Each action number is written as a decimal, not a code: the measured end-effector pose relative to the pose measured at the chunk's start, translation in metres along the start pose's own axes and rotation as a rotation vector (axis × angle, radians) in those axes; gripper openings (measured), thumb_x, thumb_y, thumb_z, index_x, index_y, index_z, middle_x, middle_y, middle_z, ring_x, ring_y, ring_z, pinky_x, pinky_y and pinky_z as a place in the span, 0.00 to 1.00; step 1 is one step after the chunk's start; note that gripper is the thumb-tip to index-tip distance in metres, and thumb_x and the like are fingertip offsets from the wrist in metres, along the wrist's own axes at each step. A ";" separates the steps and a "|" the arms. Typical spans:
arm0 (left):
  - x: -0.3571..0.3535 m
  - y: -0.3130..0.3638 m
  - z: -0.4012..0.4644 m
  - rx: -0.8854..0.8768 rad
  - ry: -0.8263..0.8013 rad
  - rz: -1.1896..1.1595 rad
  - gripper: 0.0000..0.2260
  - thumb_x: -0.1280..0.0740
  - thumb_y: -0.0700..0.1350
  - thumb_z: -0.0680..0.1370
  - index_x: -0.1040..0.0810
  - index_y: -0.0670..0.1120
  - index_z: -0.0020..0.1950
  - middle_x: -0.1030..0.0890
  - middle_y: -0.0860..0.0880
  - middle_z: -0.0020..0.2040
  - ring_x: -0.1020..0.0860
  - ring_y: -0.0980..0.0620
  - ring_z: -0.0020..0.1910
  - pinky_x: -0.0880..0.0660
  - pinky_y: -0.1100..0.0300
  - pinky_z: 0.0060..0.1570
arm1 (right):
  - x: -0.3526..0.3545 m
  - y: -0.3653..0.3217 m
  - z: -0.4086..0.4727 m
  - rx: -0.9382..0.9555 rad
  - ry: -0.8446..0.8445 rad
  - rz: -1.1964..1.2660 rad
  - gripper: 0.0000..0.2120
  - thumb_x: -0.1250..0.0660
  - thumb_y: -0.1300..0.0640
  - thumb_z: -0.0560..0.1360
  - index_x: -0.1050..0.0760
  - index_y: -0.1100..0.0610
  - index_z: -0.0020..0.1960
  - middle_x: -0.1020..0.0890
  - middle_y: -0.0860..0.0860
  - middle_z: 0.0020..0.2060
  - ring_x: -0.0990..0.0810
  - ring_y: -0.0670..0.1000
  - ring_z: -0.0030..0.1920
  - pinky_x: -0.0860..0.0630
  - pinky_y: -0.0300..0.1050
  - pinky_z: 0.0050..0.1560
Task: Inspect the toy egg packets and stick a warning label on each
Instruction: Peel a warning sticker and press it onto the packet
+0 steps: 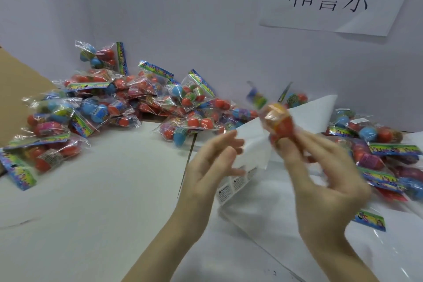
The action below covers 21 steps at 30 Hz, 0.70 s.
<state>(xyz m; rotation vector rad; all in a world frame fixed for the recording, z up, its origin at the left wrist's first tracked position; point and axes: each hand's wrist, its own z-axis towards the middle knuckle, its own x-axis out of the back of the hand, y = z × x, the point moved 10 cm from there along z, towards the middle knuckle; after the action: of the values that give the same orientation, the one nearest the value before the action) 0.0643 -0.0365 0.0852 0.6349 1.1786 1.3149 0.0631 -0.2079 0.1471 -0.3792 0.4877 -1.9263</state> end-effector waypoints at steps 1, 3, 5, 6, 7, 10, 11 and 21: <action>-0.011 -0.004 -0.002 0.048 -0.094 -0.060 0.17 0.34 0.51 0.69 0.22 0.49 0.57 0.17 0.53 0.49 0.20 0.57 0.50 0.23 0.64 0.44 | -0.008 -0.016 -0.006 0.153 -0.056 -0.067 0.09 0.30 0.54 0.72 0.23 0.55 0.51 0.19 0.50 0.44 0.23 0.46 0.42 0.27 0.37 0.47; -0.021 -0.008 -0.004 0.129 -0.179 -0.173 0.15 0.30 0.53 0.68 0.19 0.51 0.53 0.16 0.52 0.49 0.19 0.55 0.50 0.23 0.63 0.46 | -0.030 -0.038 -0.021 0.343 -0.233 -0.095 0.12 0.31 0.52 0.72 0.23 0.57 0.52 0.20 0.53 0.48 0.22 0.50 0.45 0.27 0.40 0.50; -0.009 -0.012 -0.001 0.173 -0.082 -0.233 0.11 0.26 0.49 0.65 0.17 0.53 0.48 0.16 0.50 0.46 0.18 0.54 0.47 0.23 0.64 0.42 | -0.043 -0.048 -0.031 0.407 -0.355 -0.039 0.12 0.32 0.52 0.72 0.24 0.57 0.52 0.21 0.52 0.51 0.22 0.50 0.47 0.26 0.42 0.51; 0.000 -0.014 0.001 0.188 -0.010 -0.250 0.10 0.27 0.46 0.65 0.16 0.51 0.46 0.16 0.49 0.45 0.17 0.53 0.44 0.23 0.65 0.39 | -0.042 -0.049 -0.031 0.393 -0.359 -0.006 0.12 0.32 0.53 0.72 0.24 0.57 0.52 0.20 0.52 0.51 0.21 0.50 0.47 0.26 0.43 0.51; 0.008 -0.016 0.003 0.196 0.040 -0.258 0.10 0.28 0.43 0.65 0.16 0.50 0.45 0.16 0.47 0.44 0.18 0.53 0.41 0.23 0.64 0.36 | -0.038 -0.047 -0.028 0.354 -0.334 0.019 0.11 0.33 0.53 0.72 0.24 0.57 0.52 0.20 0.51 0.50 0.21 0.50 0.47 0.26 0.42 0.52; 0.016 -0.017 0.006 0.211 0.064 -0.194 0.13 0.26 0.41 0.62 0.16 0.48 0.45 0.16 0.46 0.43 0.19 0.53 0.39 0.23 0.64 0.35 | -0.029 -0.018 -0.012 0.047 -0.269 0.058 0.16 0.33 0.48 0.70 0.26 0.53 0.56 0.21 0.46 0.52 0.23 0.46 0.51 0.30 0.36 0.55; 0.014 -0.015 0.005 0.207 0.039 -0.158 0.14 0.25 0.43 0.60 0.16 0.47 0.45 0.16 0.46 0.43 0.19 0.52 0.39 0.23 0.64 0.36 | -0.033 -0.002 -0.010 -0.135 -0.305 0.124 0.19 0.31 0.46 0.67 0.27 0.49 0.57 0.21 0.43 0.52 0.23 0.45 0.52 0.30 0.36 0.54; 0.029 -0.013 0.006 0.233 0.150 -0.185 0.04 0.29 0.39 0.60 0.17 0.47 0.31 0.18 0.51 0.32 0.22 0.56 0.34 0.25 0.65 0.36 | -0.057 0.059 -0.024 -0.770 -0.440 0.595 0.06 0.26 0.53 0.63 0.18 0.49 0.40 0.17 0.45 0.37 0.21 0.42 0.39 0.27 0.32 0.39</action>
<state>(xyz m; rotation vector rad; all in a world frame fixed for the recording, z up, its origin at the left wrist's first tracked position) 0.0706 -0.0106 0.0678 0.5854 1.4919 1.0918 0.1211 -0.1720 0.0946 -0.9986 0.9148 -0.9825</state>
